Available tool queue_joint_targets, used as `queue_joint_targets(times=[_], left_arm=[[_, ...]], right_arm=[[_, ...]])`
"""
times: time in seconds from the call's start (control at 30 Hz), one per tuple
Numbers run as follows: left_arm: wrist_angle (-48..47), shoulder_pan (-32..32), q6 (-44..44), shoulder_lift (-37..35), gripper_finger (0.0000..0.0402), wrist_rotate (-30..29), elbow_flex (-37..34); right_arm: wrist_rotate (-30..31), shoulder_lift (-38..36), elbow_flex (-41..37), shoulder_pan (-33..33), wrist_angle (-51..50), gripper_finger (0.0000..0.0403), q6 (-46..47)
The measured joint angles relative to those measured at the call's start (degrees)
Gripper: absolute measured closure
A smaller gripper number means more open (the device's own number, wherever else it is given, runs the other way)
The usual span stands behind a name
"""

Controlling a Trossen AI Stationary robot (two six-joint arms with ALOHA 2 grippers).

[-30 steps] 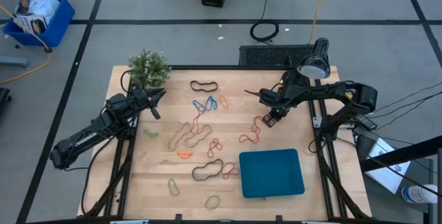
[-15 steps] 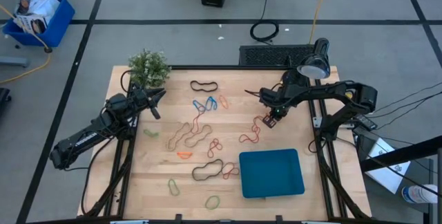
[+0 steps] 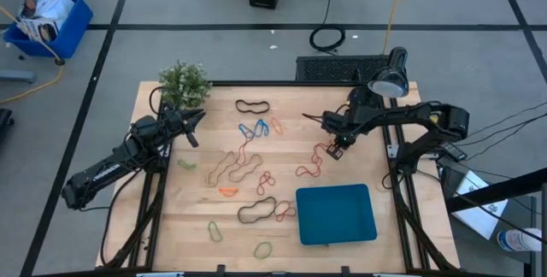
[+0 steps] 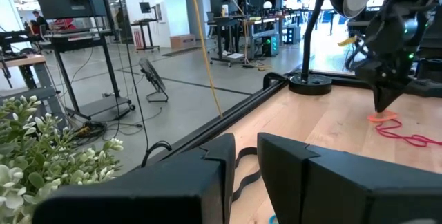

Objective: Pick and place rubber bands into bin
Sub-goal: Put the orange rubber band into the blue bin

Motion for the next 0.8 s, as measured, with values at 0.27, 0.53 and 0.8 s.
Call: queue_joint_targets(times=[0.27, 0.53, 0.8], left_arm=[[0.00, 0.01, 0.10, -0.02, 0.0330, 0.00, 0.00], [0.00, 0.01, 0.09, 0.00, 0.0330, 0.02, 0.00], [0.02, 0.02, -0.61, -0.01, 0.0330, 0.04, 0.00]], right_arm=[[2.09, -12.01, 0.09, 0.71, 0.39, 0.0403, 3.11], [1.98, -25.72, 0.12, 5.32, 8.57, 0.0403, 3.06], [-1.12, -31.02, 0.26, 16.30, 24.14, 0.0403, -7.50]])
